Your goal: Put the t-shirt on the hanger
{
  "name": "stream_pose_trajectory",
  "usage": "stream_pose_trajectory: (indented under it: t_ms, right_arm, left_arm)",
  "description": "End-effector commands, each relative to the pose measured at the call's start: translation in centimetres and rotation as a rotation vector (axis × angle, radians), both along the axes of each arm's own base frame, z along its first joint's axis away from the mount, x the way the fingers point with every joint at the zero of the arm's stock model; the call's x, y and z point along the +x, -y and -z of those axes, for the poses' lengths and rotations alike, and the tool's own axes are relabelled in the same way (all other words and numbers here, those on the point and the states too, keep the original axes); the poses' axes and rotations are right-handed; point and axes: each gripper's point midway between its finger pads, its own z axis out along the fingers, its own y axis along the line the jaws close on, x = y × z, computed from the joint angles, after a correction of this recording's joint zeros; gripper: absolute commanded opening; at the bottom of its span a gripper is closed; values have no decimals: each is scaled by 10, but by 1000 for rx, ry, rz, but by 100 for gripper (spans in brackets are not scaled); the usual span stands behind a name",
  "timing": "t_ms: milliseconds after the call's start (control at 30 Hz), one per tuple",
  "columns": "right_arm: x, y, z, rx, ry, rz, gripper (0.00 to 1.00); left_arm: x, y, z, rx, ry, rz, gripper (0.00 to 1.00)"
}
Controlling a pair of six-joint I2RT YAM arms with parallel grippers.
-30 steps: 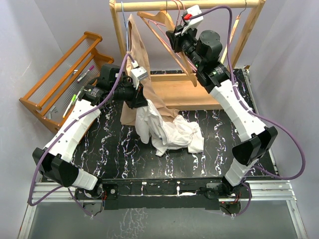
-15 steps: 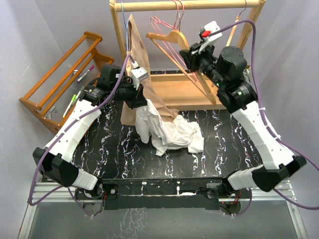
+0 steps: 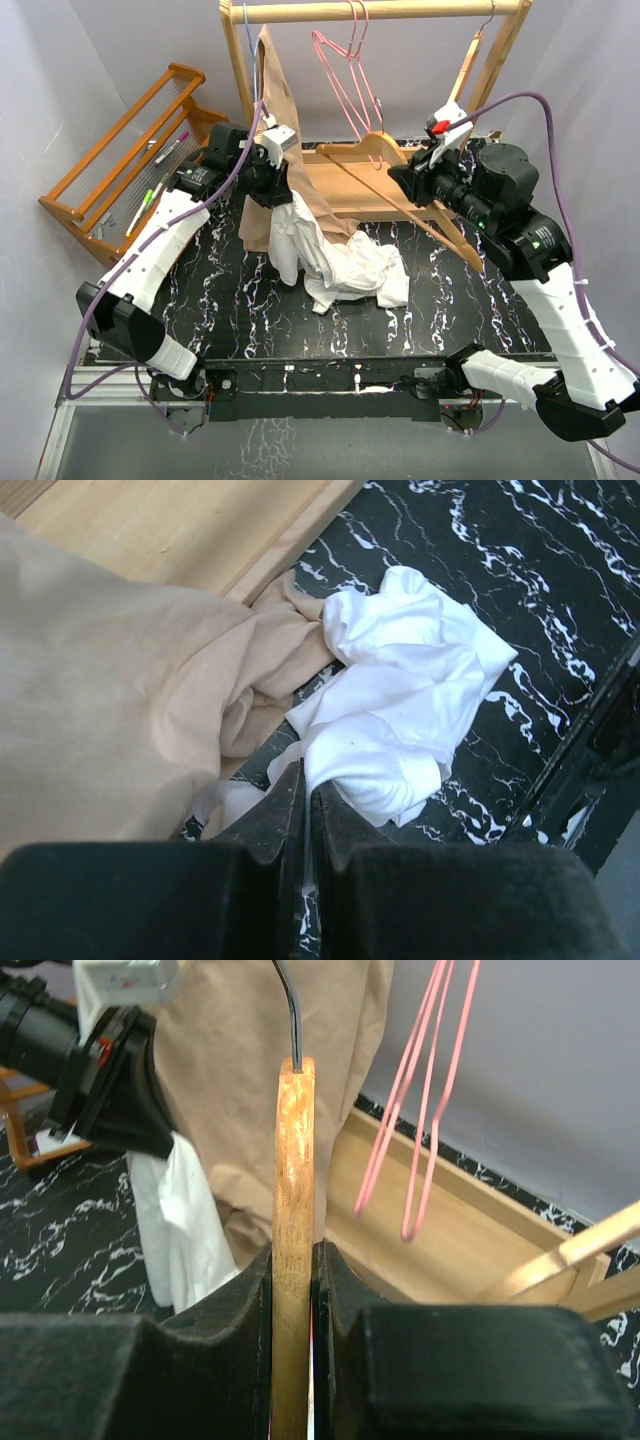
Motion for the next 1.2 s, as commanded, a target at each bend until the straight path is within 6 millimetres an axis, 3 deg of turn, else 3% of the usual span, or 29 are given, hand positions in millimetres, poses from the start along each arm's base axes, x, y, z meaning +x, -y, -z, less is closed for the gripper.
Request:
stream_pose_trajectory:
  t_ms: [0,300,533,867,1167]
  right_arm:
    - [-23,5,2,-15,-1,-43,8]
    - [-61,3,28,-38,-73,-161,8]
    - [-78,8,19,-32,-52,-185,8]
    - [-90,8,12,-17,-42,-214,8]
    - [-80,-1,14,4,-23,-230,8]
  left_arm:
    - [22,-5,-19,-42,10,-163,0]
    - [51,-9,-20,-55,1,-321,0]
    - [62,-11,-12,-37,-5,-364,0]
    - [73,-14,-7,-5,16,-380,0]
    - [71,-10,-15,-25,18,-359,0]
